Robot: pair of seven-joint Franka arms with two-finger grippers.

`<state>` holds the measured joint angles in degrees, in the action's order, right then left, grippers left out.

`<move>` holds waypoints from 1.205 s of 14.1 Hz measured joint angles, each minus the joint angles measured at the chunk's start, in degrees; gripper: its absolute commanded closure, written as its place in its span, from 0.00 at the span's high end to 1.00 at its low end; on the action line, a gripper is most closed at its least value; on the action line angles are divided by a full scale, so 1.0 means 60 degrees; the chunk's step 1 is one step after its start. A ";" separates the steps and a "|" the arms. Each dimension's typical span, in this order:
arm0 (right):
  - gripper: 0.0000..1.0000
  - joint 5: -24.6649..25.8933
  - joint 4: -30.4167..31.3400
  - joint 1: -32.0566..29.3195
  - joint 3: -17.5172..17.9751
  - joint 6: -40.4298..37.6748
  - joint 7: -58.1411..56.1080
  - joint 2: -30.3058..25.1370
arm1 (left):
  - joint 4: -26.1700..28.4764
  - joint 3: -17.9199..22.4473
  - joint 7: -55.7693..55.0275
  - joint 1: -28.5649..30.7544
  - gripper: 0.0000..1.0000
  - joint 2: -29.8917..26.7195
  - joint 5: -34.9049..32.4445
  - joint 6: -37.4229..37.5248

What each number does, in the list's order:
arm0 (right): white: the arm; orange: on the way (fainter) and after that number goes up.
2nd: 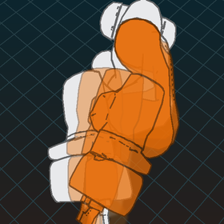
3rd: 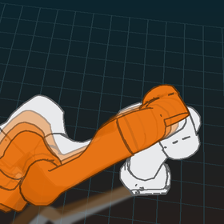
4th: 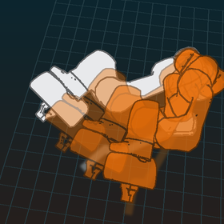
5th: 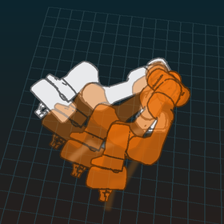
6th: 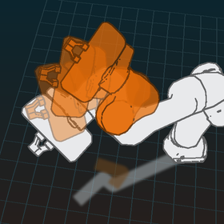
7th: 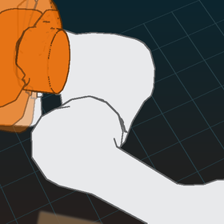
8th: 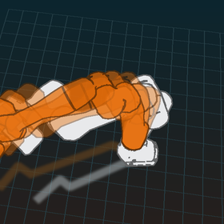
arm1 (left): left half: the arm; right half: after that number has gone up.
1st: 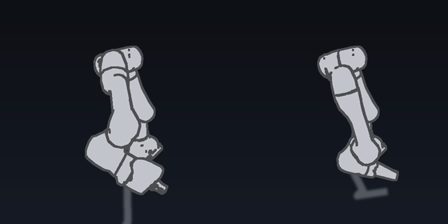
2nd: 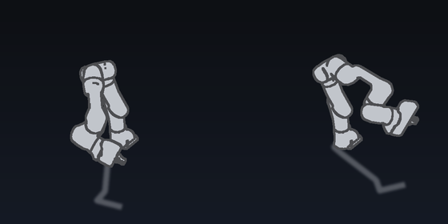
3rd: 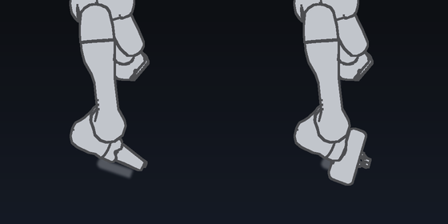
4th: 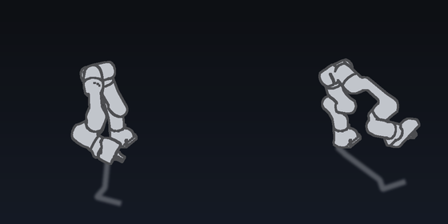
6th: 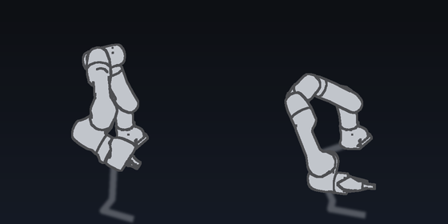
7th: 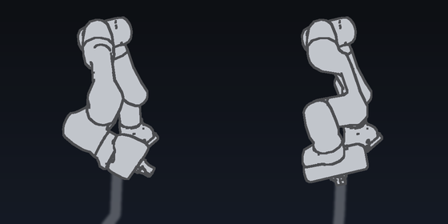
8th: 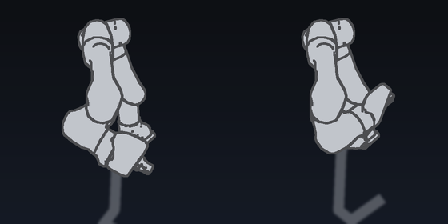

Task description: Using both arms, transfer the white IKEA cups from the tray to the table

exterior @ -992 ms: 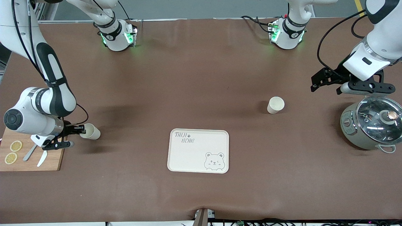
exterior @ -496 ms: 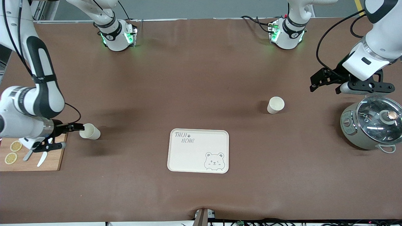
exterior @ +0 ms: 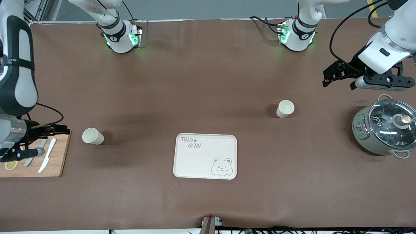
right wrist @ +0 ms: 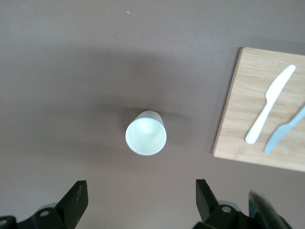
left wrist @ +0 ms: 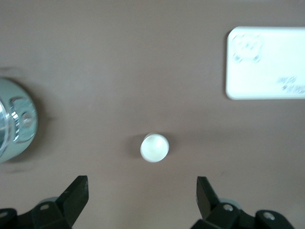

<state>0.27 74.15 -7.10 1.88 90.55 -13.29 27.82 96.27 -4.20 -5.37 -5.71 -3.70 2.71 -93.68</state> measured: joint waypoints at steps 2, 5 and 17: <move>1.00 0.0302 -0.0829 0.0237 0.0005 -0.0968 0.1691 -0.0034 | 0.0007 -0.0164 0.0164 -0.0002 1.00 0.0000 -0.0840 0.0357; 1.00 0.0369 -0.1605 0.0622 0.0029 -0.2240 0.3168 -0.0197 | 0.0131 -0.0357 0.0411 -0.0005 1.00 0.0000 -0.1488 0.0447; 1.00 0.0148 0.0597 0.1211 0.0133 -0.2601 0.3331 -0.4281 | 0.0185 -0.0353 0.0676 0.0515 1.00 0.0040 -0.0833 -0.0098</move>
<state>1.15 77.73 0.16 2.68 74.94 6.69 2.13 97.38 -6.31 -1.31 -2.62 -3.46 -2.29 -94.26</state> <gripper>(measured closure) 0.000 0.000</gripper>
